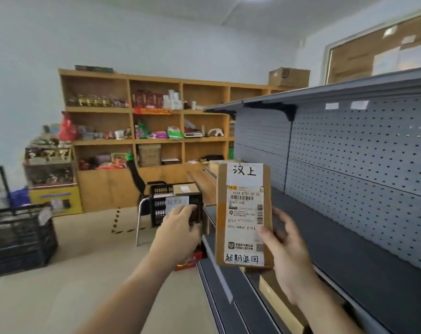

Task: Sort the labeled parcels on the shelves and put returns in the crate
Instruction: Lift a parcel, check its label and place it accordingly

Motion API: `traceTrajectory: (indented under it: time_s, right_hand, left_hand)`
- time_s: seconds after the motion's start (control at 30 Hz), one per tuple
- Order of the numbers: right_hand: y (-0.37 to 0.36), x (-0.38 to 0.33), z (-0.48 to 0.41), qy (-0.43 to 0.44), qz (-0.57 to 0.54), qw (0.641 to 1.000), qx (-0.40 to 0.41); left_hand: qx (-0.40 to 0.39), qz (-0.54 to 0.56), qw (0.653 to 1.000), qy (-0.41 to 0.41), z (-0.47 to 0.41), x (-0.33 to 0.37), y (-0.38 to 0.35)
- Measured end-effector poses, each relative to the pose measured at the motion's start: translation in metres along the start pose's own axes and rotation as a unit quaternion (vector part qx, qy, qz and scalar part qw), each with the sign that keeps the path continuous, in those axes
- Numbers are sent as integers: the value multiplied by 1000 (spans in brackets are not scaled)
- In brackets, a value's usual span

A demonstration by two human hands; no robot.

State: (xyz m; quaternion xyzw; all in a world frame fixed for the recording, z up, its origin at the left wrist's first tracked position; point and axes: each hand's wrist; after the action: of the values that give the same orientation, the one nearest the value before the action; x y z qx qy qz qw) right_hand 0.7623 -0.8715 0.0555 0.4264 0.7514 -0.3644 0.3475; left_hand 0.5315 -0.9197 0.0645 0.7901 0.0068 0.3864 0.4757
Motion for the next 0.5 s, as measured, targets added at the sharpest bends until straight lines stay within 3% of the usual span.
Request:
traceTrajectory:
  time_s: [0.2,0.5]
  right_hand:
    - [-88,66,-67,-28,-34,998,-40]
    - [-152,163,-183,-46,-41,995,-82]
  left_hand:
    - [27,-43,998,43,-94,-64,25]
    - [21,-104,992,68,-235,-116,5]
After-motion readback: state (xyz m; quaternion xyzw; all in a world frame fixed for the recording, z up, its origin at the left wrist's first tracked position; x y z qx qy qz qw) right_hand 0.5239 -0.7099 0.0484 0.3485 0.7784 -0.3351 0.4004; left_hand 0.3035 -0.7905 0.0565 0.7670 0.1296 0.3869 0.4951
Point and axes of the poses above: each hand's wrist, its own z-axis away from the middle knuckle, its own y-axis out of the back of the hand, x = y × z, and after that the axes turned 15 degrees about y, right-handed
